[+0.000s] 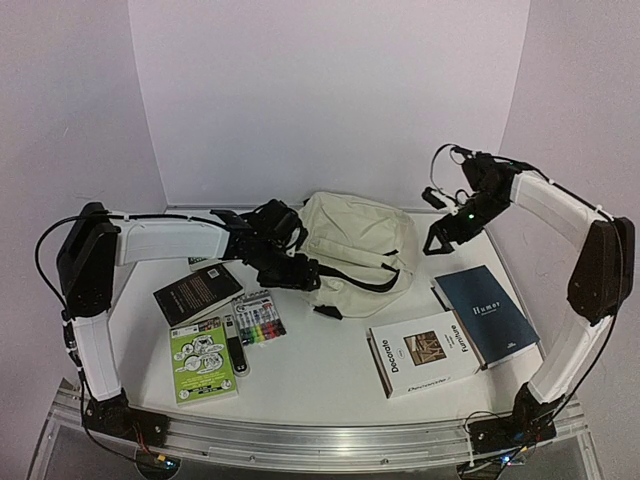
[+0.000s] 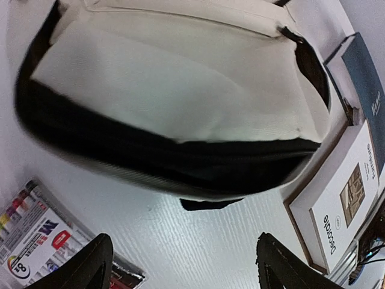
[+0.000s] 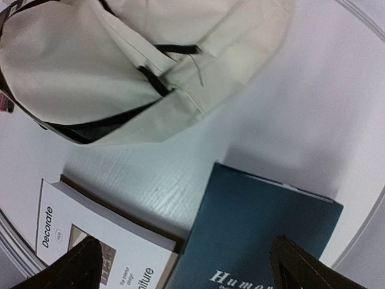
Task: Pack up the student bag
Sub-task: Adjust the student bag at the center of the board.
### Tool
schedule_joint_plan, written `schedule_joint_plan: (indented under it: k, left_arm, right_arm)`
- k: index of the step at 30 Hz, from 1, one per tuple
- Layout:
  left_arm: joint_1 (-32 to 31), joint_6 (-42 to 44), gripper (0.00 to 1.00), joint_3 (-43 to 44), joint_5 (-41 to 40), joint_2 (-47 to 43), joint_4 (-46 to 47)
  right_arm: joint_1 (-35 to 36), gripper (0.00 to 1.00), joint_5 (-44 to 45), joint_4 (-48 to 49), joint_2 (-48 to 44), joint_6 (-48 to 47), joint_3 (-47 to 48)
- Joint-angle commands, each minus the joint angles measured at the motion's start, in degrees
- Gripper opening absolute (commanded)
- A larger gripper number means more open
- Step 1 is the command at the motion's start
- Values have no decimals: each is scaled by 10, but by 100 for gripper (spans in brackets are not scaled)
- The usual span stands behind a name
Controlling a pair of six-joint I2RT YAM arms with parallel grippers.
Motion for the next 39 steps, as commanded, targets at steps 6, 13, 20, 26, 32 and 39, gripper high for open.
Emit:
schedule_joint_plan:
  k: [6,13,20,26,32,39]
  left_arm:
    - [23,-127,81,-91,-41,-130,56]
    - [27,-162,82,-123,-61,-153,53]
    - [27,-165,83,-125,-61,-146,50]
    - [27,-158,82,-115,-52,-112,62]
    - [27,-140,83,-70,-36,-66,82]
    - [8,-100,87,-36,-33,-66,144]
  right_arm:
    - [193,85,-23,112,113,56,132]
    - [259,84,-24,116,209,66,190]
    - [263,51,24,117,262,81,223]
    - [263,8,11,115,250,105,246]
    - [263,0,-13,114,218,128,258]
    - [261,0,-79,114,178,185,288]
